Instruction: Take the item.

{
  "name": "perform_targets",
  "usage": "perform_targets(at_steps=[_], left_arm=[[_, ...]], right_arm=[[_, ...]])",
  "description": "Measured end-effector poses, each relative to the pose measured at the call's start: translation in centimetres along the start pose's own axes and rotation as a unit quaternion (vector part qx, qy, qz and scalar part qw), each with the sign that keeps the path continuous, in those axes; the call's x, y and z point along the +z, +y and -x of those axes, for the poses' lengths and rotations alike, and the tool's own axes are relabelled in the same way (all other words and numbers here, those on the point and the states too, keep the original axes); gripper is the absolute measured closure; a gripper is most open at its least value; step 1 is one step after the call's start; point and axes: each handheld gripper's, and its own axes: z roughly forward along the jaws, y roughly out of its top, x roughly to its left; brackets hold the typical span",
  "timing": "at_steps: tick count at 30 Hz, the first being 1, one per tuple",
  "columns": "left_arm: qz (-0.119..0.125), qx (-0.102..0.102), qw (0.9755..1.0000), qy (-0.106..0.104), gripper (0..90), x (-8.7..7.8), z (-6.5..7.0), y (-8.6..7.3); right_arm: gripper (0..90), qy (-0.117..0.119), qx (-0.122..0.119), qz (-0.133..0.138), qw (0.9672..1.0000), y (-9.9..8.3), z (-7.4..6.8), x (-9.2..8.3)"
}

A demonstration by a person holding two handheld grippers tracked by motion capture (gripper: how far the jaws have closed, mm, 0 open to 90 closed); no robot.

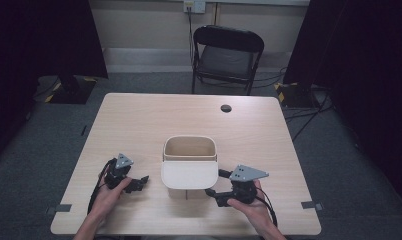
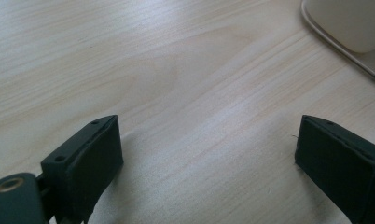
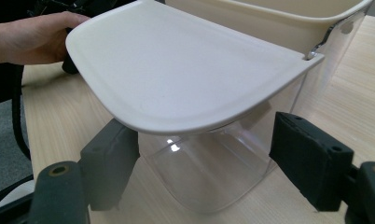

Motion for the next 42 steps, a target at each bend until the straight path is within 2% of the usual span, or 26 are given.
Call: perform_targets(at_steps=[29,42], left_arm=[[-0.001,0.002,1.0000,0.000,6.8,0.0,0.0,0.0],[-0.001,0.002,1.0000,0.000,6.8,0.0,0.0,0.0]], right_arm=[[21.8,-0.001,0.001,0.026,0.9997,0.7,0.1,-0.5],[24.5,0.000,-0.003,0.030,0.9995,1.0,0.0,-0.6]])
